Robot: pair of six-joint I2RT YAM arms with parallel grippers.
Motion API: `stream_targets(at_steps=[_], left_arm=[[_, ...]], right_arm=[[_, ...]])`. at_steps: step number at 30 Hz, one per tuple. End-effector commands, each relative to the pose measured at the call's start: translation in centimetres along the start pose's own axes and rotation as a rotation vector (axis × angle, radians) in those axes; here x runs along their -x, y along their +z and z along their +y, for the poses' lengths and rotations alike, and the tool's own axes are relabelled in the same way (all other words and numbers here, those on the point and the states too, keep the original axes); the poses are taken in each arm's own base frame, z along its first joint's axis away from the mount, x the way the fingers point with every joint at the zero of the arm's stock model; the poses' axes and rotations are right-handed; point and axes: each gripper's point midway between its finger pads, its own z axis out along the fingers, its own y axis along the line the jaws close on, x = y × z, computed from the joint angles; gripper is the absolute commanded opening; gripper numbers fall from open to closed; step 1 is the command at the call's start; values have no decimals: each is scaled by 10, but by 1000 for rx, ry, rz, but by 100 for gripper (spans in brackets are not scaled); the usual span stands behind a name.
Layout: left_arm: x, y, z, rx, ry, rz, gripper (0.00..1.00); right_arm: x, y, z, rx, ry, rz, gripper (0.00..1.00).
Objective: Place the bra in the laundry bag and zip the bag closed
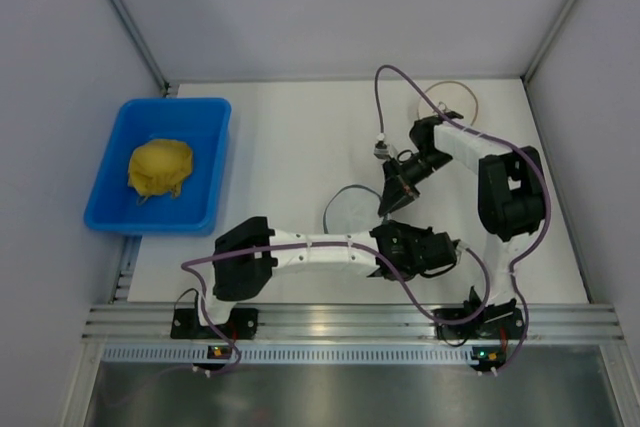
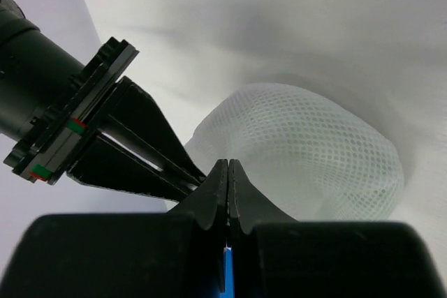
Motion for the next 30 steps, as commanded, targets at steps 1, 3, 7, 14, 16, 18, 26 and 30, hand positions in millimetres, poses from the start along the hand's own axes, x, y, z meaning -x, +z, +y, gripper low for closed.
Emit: stream_targets(at_steps=[1,3,7,14,16,18,26,30], left_arm=[[2,-17,-3,0,-45,-42,0],[1,-21,-10,-11,-40,-48,0],[-8,-28,-28,-33,-30,-47,0],[-26,-33,-61,-117,-31,-27,0],[-31,-33,-61,-111,-31,-20,0],[-30,-35,-56,-112,-34,-33,0],[-28,-28,-6,-108,-159,-71,84],[-45,-30,33,-84,-269,-87,98]], right_arm=[[28,-9,-2,-29,-100,-48,0],[37,-15,-6,-49,-116,-61,0],[45,-17,-13,-55,-111,-37,0],[66,-28,-14,-85,-151,-58,0],[69,-29,-13,-82,-152,-68,0],[73,-29,-13,-73,-151,-93,0],[103,-28,-16,-85,-162,-191,0],[145,-32,-23,-90,-166,-293,0]])
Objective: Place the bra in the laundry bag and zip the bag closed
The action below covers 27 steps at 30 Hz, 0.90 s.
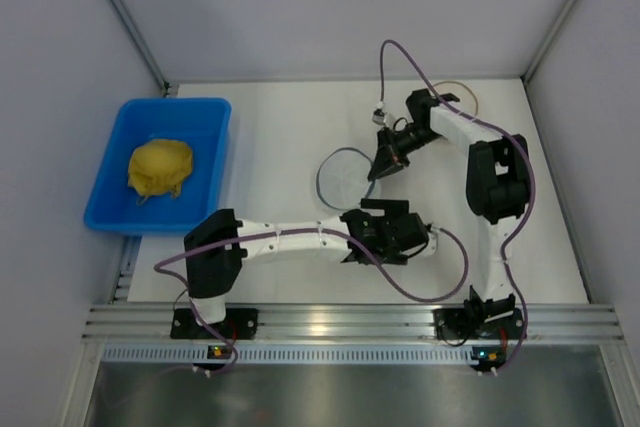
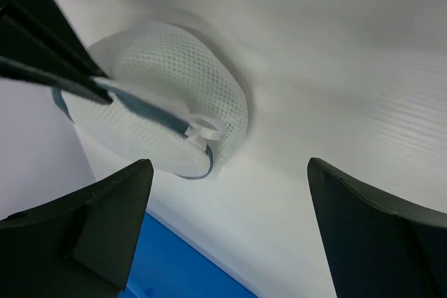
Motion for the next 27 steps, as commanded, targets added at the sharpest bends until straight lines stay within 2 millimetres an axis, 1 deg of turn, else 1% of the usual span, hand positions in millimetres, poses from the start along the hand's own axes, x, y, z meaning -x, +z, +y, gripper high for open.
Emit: stream_targets(at_steps=[1,2,3,4,5,6,7,8,9,10,11,12,13,14,15,16,17,18,19,20,21,22,23,24,25,26,27], left_arm=[[4,-32,55,42,-159,-102,98],[-1,-33,63,44,-185,-104,98],[-9,-35,76,48,-229,-112,98],[-14,-34,82,47,-261,-111,98],[-24,-32,95,56,-306,-103,98],[-29,-35,103,62,-341,-111,98],[-32,-36,108,54,-376,-121,98],[-37,-35,114,56,-405,-122,98],[-45,-35,124,51,-461,-129,98],[-49,-36,129,53,-489,-132,98],[-59,-34,138,55,-532,-129,98],[-62,-34,143,51,-574,-138,98],[-66,-34,148,54,-605,-138,98],[-76,-33,157,69,-647,-126,98],[-80,-32,160,70,-702,-125,98],[-82,-34,166,72,-741,-133,98],[-85,-34,168,56,-783,-142,98],[-95,-31,175,46,-874,-137,98],[-98,-33,182,34,-925,-152,98],[-110,-31,185,-25,-998,-153,98],[-115,-27,186,-69,-1068,-156,98],[-117,-26,187,-115,-1104,-170,98],[-128,-27,194,-155,-1145,-190,98],[-131,-28,196,-171,-1197,-199,98],[-132,-30,197,-191,-1206,-215,98],[-138,-31,198,-195,-1222,-217,98],[-134,-35,197,-222,-1227,-243,98]], right_arm=[[77,-6,-7,-14,-153,-217,0],[85,-7,-7,-13,-85,-246,0],[96,-10,-13,-33,-87,-290,0],[105,-12,-15,-38,-85,-323,0],[124,-22,-18,-40,-88,-393,0],[133,-27,-22,-54,-79,-432,0],[143,-36,-27,-51,-30,-474,0],[159,-46,-29,-51,-67,-536,0],[167,-49,-39,-59,-46,-562,0],[174,-60,-46,-59,-35,-596,0],[186,-68,-44,-55,-35,-629,0],[192,-72,-50,-61,-27,-645,0],[201,-78,-60,-58,-11,-664,0],[205,-80,-65,-55,0,-672,0],[212,-84,-68,-59,-17,-701,0],[214,-86,-78,-57,10,-710,0],[218,-89,-79,-59,2,-719,0],[219,-88,-82,-62,6,-718,1],[219,-85,-86,-62,16,-713,3],[219,-85,-87,-64,21,-713,5],[218,-84,-89,-70,25,-714,9],[217,-87,-86,-71,21,-714,14],[215,-88,-85,-74,27,-714,16],[215,-94,-76,-75,10,-724,20],[212,-98,-73,-81,10,-726,35],[210,-100,-70,-86,10,-727,39],[208,-106,-63,-89,0,-734,42]])
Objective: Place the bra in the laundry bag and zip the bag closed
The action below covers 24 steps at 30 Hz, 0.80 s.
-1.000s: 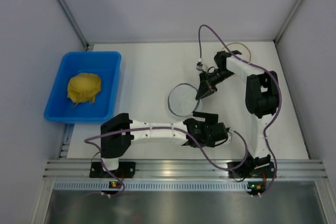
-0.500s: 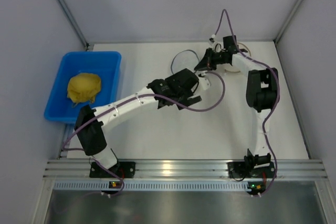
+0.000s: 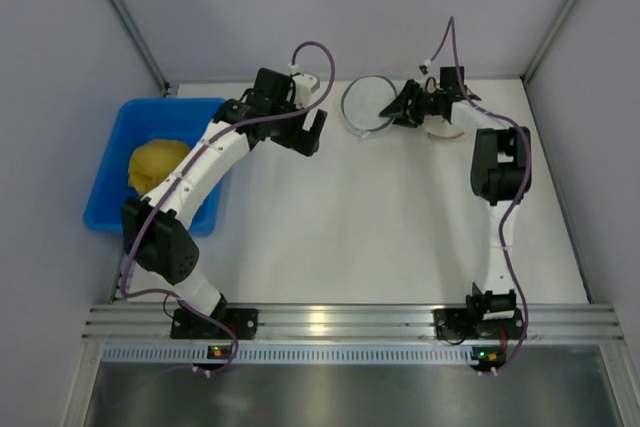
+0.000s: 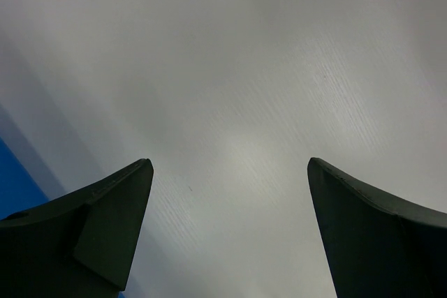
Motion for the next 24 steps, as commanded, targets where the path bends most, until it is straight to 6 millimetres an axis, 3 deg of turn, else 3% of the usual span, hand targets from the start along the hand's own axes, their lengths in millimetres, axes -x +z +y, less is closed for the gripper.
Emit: stream_targets(at_steps=[1,2,3,5,6,8,11,12,14,15,16,17,19,21,22,24], left_arm=[[8,-20,-30,-195,-92,-20,98],[7,-22,-27,-195,-98,-23,98],[6,-26,-27,-197,-99,-27,98],[6,-29,-19,-186,-105,-28,98],[4,-32,-19,-198,-110,-20,98],[1,-34,-6,-196,-145,-7,98],[-7,-39,6,-243,-203,14,98],[-10,-39,9,-247,-203,16,98],[-19,-38,15,-231,-183,26,98],[-24,-38,17,-218,-174,34,98],[-32,-35,17,-211,-178,53,98],[-35,-35,19,-199,-169,56,98],[-45,-32,20,-190,-181,84,98],[-61,-27,18,-188,-196,116,98],[-66,-27,17,-188,-201,121,98],[-80,-25,15,-183,-197,125,98]], right_arm=[[27,-35,60,39,-130,-96,53],[23,-41,61,32,-125,-96,58],[26,-55,80,39,-156,-122,61],[14,-68,82,14,-157,-111,71],[14,-83,95,-3,-181,-131,81],[2,-96,91,-45,-222,-117,89],[-26,-122,90,-109,-274,-62,94],[-36,-136,99,-129,-295,-52,95],[-59,-147,96,-151,-349,-11,98],[-66,-159,107,-156,-390,-25,99],[-86,-161,100,-167,-407,21,99],[-94,-172,110,-166,-445,13,99],[-126,-178,103,-160,-462,82,99],[-144,-189,108,-146,-511,98,99],[-161,-190,99,-148,-489,134,100],[-175,-197,100,-144,-520,139,99]])
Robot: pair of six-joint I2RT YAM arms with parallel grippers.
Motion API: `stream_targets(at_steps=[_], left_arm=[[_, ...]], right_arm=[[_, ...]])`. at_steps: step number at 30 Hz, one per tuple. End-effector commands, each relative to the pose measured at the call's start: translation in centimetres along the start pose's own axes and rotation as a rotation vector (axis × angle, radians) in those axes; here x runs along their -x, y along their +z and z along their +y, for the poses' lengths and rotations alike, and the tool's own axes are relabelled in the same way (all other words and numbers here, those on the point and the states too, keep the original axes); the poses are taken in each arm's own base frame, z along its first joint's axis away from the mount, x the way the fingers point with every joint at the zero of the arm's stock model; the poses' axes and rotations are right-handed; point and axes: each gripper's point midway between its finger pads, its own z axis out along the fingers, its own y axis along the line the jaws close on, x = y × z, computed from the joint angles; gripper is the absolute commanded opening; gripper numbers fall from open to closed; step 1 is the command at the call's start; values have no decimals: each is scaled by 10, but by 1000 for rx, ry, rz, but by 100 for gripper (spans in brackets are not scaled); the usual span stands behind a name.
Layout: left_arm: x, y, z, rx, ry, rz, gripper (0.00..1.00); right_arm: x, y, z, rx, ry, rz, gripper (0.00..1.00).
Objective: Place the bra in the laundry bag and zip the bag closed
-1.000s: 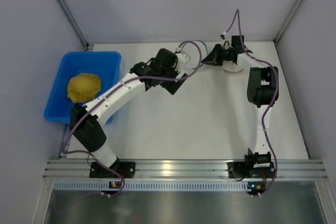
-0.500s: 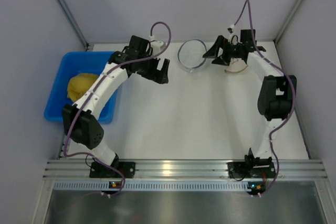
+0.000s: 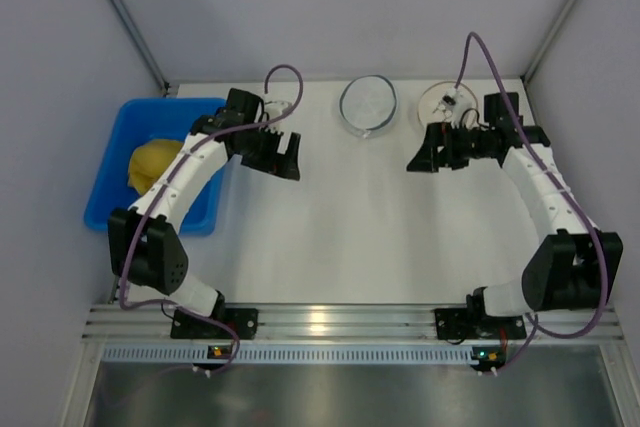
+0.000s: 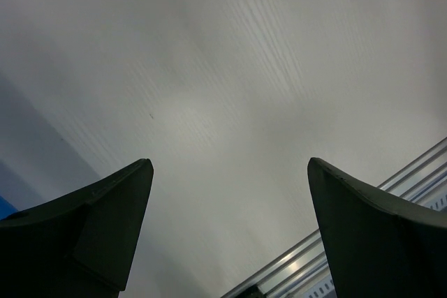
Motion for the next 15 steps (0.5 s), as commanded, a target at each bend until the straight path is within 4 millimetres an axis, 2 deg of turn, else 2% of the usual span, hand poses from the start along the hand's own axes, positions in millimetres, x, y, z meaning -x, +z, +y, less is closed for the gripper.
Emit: stream_targets(at_steps=[1,2,3,7,15], left_arm=[[-11,-7,-3,1,29,-32,98],[-18,-8,-3,5,33,-26,98],[-20,-8,-2,11,37,-24,98],[-25,-13,-2,19,53,-31,98],[-20,-19,-2,34,69,-54,98]], right_arm=[[-46,-10,10,23,-72,82,99],[-48,-13,12,19,-86,70,99],[-59,-11,11,22,-73,82,100],[-69,-11,16,38,-75,74,99],[-69,-14,25,61,-93,57,99]])
